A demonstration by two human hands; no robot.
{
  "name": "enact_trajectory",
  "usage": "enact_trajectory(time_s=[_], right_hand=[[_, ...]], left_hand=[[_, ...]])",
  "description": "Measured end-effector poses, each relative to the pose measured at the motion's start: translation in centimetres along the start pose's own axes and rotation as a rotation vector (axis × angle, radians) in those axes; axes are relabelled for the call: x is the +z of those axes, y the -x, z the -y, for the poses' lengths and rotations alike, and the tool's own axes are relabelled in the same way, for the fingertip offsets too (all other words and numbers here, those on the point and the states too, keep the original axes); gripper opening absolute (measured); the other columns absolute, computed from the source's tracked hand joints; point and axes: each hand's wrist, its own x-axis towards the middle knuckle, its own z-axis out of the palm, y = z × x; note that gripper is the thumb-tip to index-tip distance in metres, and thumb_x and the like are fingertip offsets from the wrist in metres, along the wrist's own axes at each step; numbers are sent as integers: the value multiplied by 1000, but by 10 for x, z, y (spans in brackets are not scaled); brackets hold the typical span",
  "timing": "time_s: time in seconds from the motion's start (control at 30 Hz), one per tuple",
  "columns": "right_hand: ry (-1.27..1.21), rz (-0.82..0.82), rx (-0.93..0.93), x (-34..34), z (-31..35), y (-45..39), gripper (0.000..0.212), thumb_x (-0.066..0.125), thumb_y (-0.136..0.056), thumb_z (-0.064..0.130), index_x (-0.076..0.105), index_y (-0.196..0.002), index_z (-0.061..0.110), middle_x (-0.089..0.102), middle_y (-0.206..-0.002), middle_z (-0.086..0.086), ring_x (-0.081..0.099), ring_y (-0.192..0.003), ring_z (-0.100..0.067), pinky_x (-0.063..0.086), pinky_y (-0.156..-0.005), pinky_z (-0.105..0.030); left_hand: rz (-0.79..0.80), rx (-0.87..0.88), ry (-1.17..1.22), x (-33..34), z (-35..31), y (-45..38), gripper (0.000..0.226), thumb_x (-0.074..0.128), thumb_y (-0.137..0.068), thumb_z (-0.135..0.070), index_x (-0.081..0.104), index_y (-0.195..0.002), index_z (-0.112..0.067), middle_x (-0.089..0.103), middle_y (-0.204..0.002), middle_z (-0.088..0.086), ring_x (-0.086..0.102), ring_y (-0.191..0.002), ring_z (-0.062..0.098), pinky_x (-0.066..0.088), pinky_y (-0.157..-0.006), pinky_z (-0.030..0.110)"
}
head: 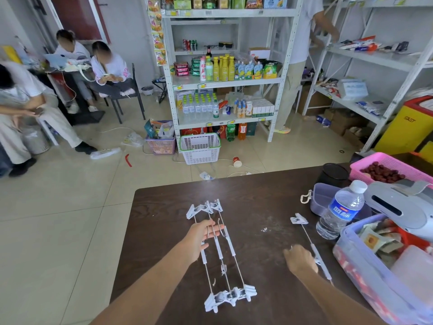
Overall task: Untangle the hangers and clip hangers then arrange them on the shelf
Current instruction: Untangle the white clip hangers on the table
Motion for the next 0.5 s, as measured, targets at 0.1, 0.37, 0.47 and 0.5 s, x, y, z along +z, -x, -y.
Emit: enact_trajectory(time_s=[0.1, 0.37, 0.47, 0.5], right_hand=[[-218, 59, -126, -12, 45, 5, 25, 44, -92, 18, 65, -86, 6, 75, -89, -12, 65, -95, -27, 47, -75, -27], [-650, 308, -288, -1, 121, 42, 22, 46, -87, -1, 51, -80, 19, 67, -80, -5, 56, -64, -13, 47, -65, -26], [-598, 305, -401, 2, 122, 50, 17, 43, -88, -1, 53, -87, 12, 63, -86, -7, 55, -61, -11, 48, -59, -18], [-578, 298, -443, 2, 122, 51, 18, 41, -89, -2, 53, -89, 10, 62, -86, -7, 55, -60, -11, 48, -56, -15]], left_hand=[[1, 1, -4, 1, 0, 1, 24, 36, -98, -22, 52, -82, -17, 66, -105, 3, 55, -103, 21, 24, -110, 42], [8, -6, 29, -6, 3, 0, 28, 32, -99, -29, 54, -88, -15, 67, -91, -1, 55, -102, 21, 24, -109, 42], [-4, -15, 55, -10, 4, -2, 31, 32, -99, -32, 56, -86, -16, 67, -86, -1, 56, -101, 21, 26, -108, 42], [-3, -20, 64, -11, 4, -2, 31, 32, -99, -32, 56, -86, -16, 67, -86, -1, 56, -101, 21, 26, -108, 42]])
